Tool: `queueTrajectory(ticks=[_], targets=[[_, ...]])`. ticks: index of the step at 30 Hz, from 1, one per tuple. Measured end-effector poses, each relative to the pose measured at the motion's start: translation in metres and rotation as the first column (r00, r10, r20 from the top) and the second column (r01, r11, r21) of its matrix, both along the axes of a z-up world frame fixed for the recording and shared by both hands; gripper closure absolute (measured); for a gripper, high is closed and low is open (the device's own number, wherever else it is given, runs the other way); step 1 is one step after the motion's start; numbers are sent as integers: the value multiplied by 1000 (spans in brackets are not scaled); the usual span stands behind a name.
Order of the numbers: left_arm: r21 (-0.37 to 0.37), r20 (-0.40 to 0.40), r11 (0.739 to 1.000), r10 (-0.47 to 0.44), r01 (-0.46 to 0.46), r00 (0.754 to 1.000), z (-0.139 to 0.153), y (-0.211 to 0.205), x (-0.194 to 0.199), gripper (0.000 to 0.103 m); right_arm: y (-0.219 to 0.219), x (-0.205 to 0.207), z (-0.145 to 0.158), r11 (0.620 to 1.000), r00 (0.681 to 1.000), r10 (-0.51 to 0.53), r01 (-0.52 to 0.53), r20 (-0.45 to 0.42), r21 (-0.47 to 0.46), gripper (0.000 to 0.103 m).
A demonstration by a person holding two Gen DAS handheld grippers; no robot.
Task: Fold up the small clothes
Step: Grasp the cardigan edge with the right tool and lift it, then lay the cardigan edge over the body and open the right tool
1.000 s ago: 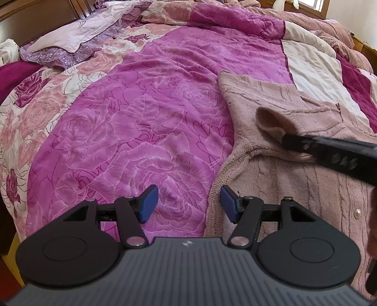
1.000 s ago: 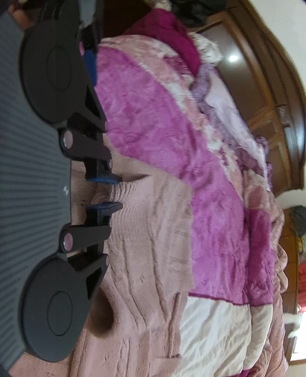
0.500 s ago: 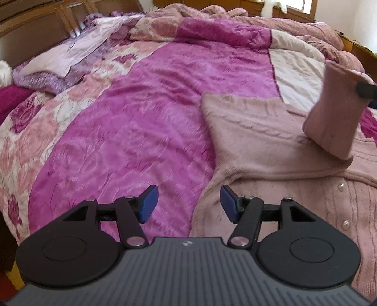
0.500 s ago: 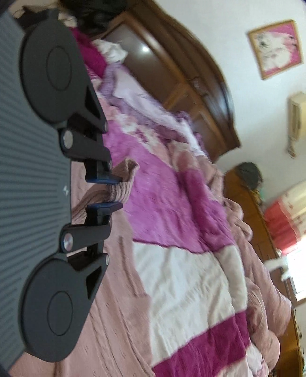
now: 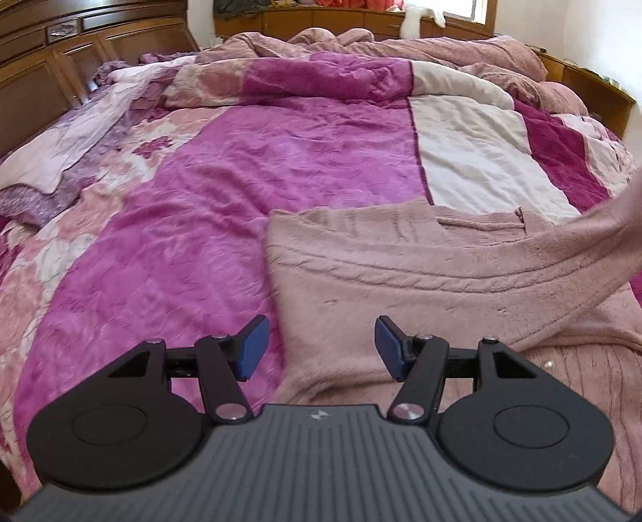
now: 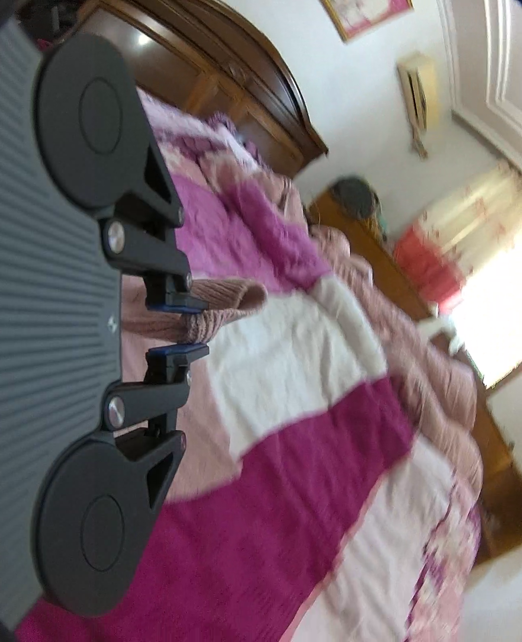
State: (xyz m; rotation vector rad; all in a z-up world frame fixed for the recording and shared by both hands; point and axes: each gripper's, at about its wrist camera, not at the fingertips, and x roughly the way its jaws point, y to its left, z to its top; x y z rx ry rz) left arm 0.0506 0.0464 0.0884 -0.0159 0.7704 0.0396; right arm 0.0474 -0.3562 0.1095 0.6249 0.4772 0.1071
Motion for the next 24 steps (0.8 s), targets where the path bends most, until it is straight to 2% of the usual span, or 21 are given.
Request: queueTrajectory(ticks=[6,11,14,16,18,19,20,24], targets=[[7,-14,1000,-18,18,1000,-22,-10,24,37,-14,11,-47,999,990,-26,21,-136,-41,82],[50,-25,999,-18,19,1000,-38,-11,36,37,-18,9,-69,991,962,-119,98,-244,-94,83],[83,-18,996,-30,31,999,-40,-11,38,37,-17,4,-62,989,963,-124,101,-239,-107,82],[79,-14,996,-37,38,999,-39,-11,38,37,-12,-3,-49,984,972,-124,94,-200,-153,81],[58,-11,998,-36,37,999,-39,-9,38,37,-4,-6,-38,976,982,-114,82,-152,-200,63],[46,-13,998,-35,36,999,-39,-8,39,37,0,-7,-32,973,986,-104,74,-127,-220,46],[35,-10,999,-33,33,999,-40,-7,40,37,6,-8,-28,969,991,-87,60,-103,-238,43],[40,6,999,-31,30,1000,-42,-12,40,37,25,2,-27,961,997,18,-36,-70,-273,43]])
